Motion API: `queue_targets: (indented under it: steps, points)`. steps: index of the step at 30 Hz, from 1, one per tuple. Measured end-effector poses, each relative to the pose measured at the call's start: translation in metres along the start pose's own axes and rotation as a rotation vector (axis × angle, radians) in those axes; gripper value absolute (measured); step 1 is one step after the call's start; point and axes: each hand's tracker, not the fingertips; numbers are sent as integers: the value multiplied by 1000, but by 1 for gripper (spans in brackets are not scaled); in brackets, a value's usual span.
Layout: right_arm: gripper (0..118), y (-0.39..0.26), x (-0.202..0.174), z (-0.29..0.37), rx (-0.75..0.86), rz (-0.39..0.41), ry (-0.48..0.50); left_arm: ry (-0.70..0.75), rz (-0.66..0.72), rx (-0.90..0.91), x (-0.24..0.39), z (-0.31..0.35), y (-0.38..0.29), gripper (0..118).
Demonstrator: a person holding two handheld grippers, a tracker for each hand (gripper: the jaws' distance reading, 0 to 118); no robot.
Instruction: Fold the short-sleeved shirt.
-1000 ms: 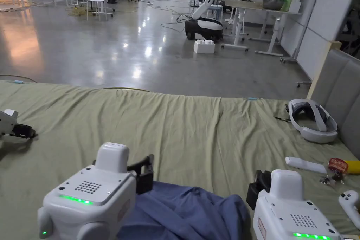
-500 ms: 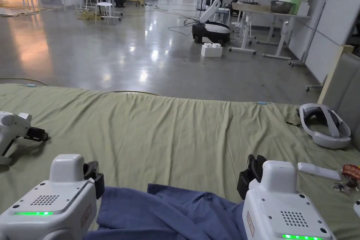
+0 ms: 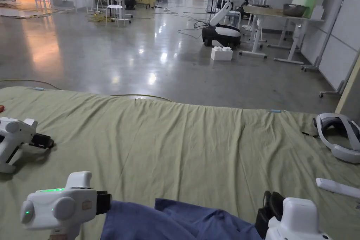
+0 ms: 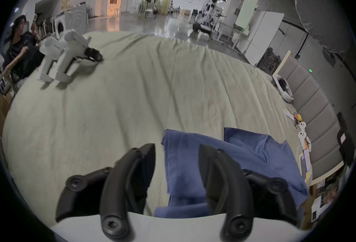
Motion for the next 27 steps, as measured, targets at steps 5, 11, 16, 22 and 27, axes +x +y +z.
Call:
queue_targets:
  steps: [5, 11, 16, 22, 27]
  points:
    - [15, -15, 8, -14, -57, 25, -15, 14, 22, -127, -3, -61, 20, 70]
    - [14, -31, 24, -26, -133, 27, -48, 70, -28, -254, 2, -118, 13, 70]
    - [15, -41, 37, -36, -188, 23, -64, 126, -94, -152, 29, -106, 7, 29]
    - [15, -41, 56, -60, -292, -3, -93, 125, -105, -144, 29, -103, 4, 9]
    - [63, -35, 78, -110, -486, -32, -53, 45, -132, -62, 20, -80, 7, 7]
